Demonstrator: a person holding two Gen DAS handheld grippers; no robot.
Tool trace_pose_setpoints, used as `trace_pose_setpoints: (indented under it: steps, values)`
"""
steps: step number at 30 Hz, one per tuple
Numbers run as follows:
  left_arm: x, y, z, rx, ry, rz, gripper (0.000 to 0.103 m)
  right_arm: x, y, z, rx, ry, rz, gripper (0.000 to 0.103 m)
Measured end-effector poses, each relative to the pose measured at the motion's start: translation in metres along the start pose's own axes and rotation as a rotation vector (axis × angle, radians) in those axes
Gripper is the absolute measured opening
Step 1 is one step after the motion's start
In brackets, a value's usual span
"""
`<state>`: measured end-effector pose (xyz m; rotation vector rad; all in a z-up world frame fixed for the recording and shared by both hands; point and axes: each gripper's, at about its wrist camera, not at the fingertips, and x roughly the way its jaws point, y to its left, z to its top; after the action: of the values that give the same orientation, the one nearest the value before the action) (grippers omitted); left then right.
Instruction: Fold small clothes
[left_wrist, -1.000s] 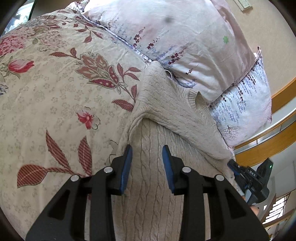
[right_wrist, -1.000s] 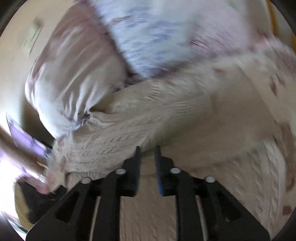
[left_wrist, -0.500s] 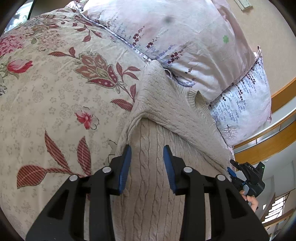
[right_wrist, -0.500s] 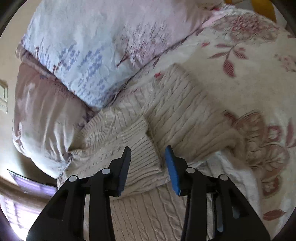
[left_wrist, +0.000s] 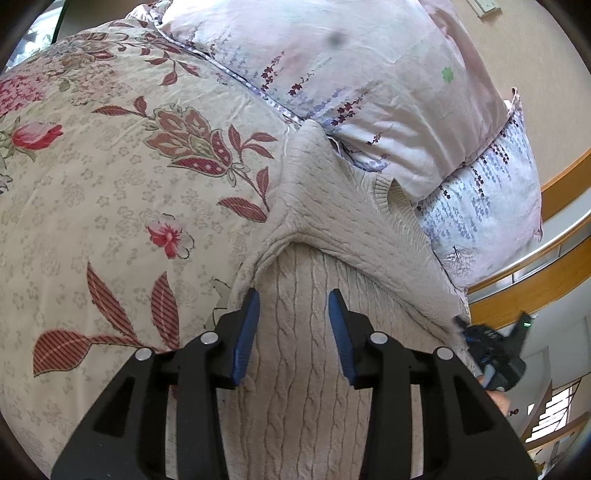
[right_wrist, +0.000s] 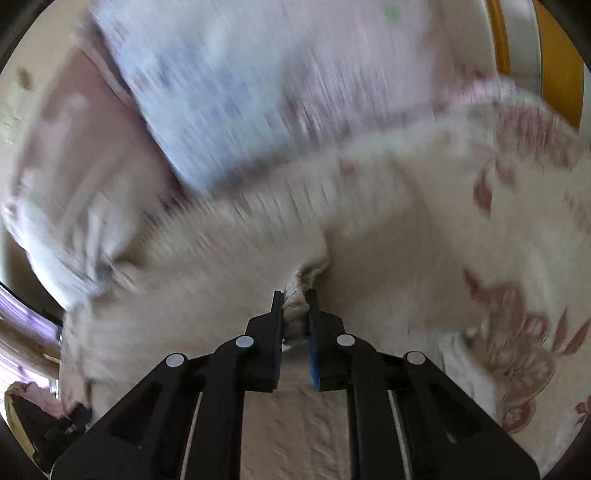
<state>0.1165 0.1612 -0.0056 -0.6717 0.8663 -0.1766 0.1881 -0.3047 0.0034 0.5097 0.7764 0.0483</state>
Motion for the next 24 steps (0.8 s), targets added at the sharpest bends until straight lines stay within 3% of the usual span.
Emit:
trace_pose_setpoints:
  steps: [2, 4, 7, 16, 24]
  values:
    - [-0.002, -0.002, -0.001, 0.022, 0.015, -0.005, 0.043, -0.005, -0.007, -0.002, 0.031, -0.003, 0.033, 0.021]
    - [-0.007, -0.003, -0.003, 0.028, 0.028, -0.038, 0.048, -0.023, -0.009, -0.003, 0.018, -0.032, 0.050, 0.038]
    - [-0.019, 0.000, -0.009, 0.060, 0.019, -0.067, 0.049, -0.050, -0.020, -0.011, -0.010, -0.056, 0.096, 0.050]
    - [-0.055, 0.025, -0.028, 0.132, 0.036, -0.053, 0.054, -0.097, -0.098, -0.055, 0.083, 0.006, 0.162, 0.050]
    - [-0.065, 0.030, -0.055, 0.146, 0.093, -0.099, 0.053, -0.108, -0.130, -0.099, 0.136, 0.075, 0.253, 0.046]
